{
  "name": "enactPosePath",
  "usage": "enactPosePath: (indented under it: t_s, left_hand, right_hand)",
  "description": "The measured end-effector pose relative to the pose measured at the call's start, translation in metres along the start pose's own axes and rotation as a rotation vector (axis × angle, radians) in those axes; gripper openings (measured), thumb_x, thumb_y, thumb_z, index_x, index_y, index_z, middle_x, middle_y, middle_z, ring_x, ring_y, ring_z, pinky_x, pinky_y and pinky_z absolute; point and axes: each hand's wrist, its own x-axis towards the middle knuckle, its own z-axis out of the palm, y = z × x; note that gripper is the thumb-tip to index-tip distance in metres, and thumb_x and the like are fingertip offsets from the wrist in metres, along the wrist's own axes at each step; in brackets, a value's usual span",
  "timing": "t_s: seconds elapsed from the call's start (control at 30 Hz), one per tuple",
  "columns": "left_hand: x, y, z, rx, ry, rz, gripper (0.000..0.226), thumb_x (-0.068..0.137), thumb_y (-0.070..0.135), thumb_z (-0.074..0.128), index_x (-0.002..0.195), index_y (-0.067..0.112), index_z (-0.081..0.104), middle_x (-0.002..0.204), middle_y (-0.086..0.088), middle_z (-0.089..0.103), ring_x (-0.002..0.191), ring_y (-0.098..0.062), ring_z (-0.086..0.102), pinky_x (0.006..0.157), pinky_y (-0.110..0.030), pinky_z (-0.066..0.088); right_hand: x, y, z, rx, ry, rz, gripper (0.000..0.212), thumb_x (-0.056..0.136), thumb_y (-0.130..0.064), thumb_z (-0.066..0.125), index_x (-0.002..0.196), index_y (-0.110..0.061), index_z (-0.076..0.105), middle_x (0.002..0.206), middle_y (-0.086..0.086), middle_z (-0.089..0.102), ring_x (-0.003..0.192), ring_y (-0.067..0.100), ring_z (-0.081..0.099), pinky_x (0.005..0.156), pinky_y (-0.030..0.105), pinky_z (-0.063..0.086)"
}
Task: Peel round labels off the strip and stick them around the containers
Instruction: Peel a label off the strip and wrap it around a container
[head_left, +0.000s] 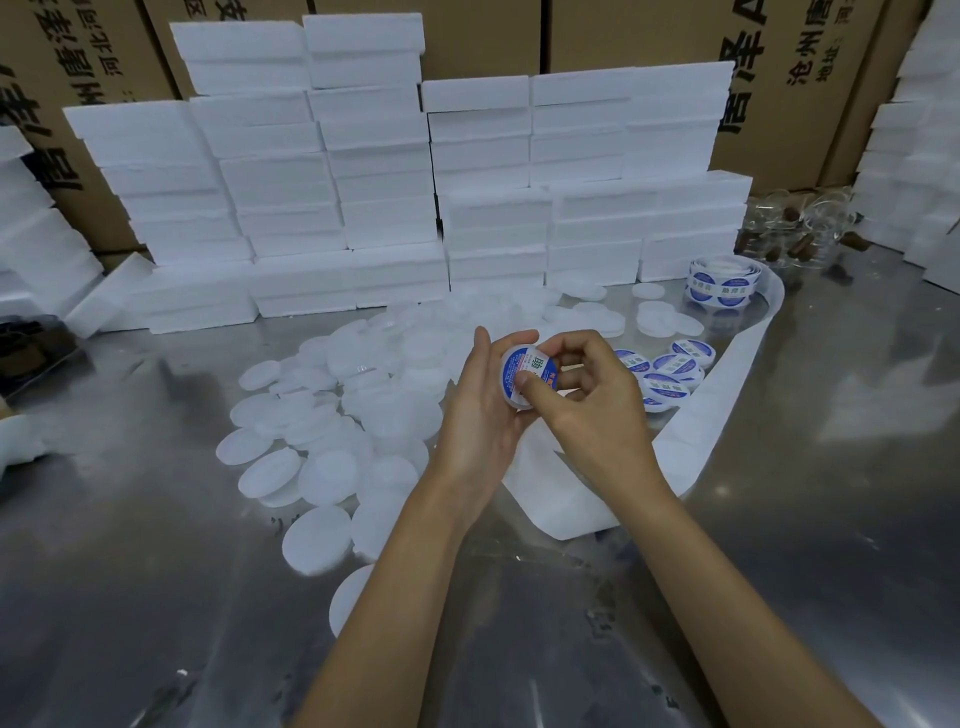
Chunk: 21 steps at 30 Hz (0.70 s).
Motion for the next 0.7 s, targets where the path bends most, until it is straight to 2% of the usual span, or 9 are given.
enactPosePath:
  t_s: [0.07,0.1,0.2,0.4,0.53,0.63,0.7]
  left_hand:
    - [-0.0002,-0.0007,0.0007,0.012,-0.006,0.023,0.055,0.107,0.043,0.023,0.134,0.005,0.053,0.124,-0.015,0.062,0.114,-0.026,0.062,0.092,-0.031,0.054]
    - [-0.0003,-0.0010,0.0010,0.017,-0.007,0.033,0.053,0.107,0.042,0.024,0.132,0.006,0.053,0.122,-0.014,0.062,0.112,-0.026,0.062,0.093,-0.031,0.054]
    - [-0.0005,-0.0022,0.0026,0.064,-0.006,0.066,0.049,0.107,0.040,0.024,0.128,0.007,0.055,0.117,-0.012,0.063,0.106,-0.022,0.063,0.092,-0.028,0.054]
    - [-0.0013,-0.0048,0.0064,0.150,0.003,0.100,0.041,0.108,0.037,0.023,0.116,0.017,0.058,0.110,-0.005,0.065,0.099,-0.015,0.065,0.095,-0.028,0.050]
    - [-0.0024,-0.0048,0.0069,0.139,0.023,0.100,0.041,0.108,0.036,0.024,0.117,0.016,0.059,0.117,-0.009,0.064,0.110,-0.021,0.062,0.103,-0.035,0.048]
    - [-0.0031,-0.0018,0.0036,0.062,0.029,0.111,0.044,0.108,0.038,0.025,0.119,0.014,0.060,0.120,-0.018,0.065,0.115,-0.025,0.063,0.106,-0.037,0.047]
    - [-0.0032,0.0000,0.0016,-0.028,0.023,0.110,0.047,0.108,0.040,0.026,0.122,0.010,0.059,0.119,-0.022,0.064,0.117,-0.027,0.063,0.108,-0.039,0.044]
  right_hand:
    - [-0.0021,0.0000,0.0003,-0.039,0.014,-0.034,0.024,0.083,-0.013,0.075,0.098,-0.025,0.060,0.093,-0.014,0.064,0.081,0.007,0.065,0.061,0.011,0.046]
    - [-0.0035,-0.0002,0.0005,-0.064,0.019,-0.049,0.024,0.084,-0.015,0.075,0.100,-0.025,0.060,0.094,-0.015,0.064,0.082,0.003,0.064,0.060,0.008,0.044]
    - [-0.0059,-0.0004,0.0008,-0.123,0.029,-0.061,0.024,0.085,-0.019,0.074,0.104,-0.026,0.060,0.097,-0.018,0.062,0.084,-0.004,0.060,0.063,0.003,0.043]
    - [-0.0058,0.0004,0.0010,-0.136,0.046,-0.031,0.024,0.086,-0.022,0.073,0.105,-0.028,0.060,0.100,-0.017,0.062,0.086,-0.007,0.059,0.063,0.000,0.040]
    - [-0.0053,0.0036,0.0018,-0.201,0.057,-0.052,0.026,0.084,-0.029,0.075,0.105,-0.031,0.059,0.113,-0.012,0.054,0.081,-0.003,0.063,0.064,0.008,0.045]
    - [-0.0028,0.0057,-0.0016,-0.298,0.070,-0.066,0.051,0.078,-0.046,0.077,0.119,-0.032,0.048,0.121,-0.013,0.044,0.087,0.003,0.061,0.069,0.021,0.049]
    - [-0.0014,0.0064,-0.0053,-0.352,0.092,-0.048,0.063,0.070,-0.064,0.074,0.115,-0.034,0.042,0.115,-0.017,0.044,0.092,0.003,0.054,0.070,0.028,0.046]
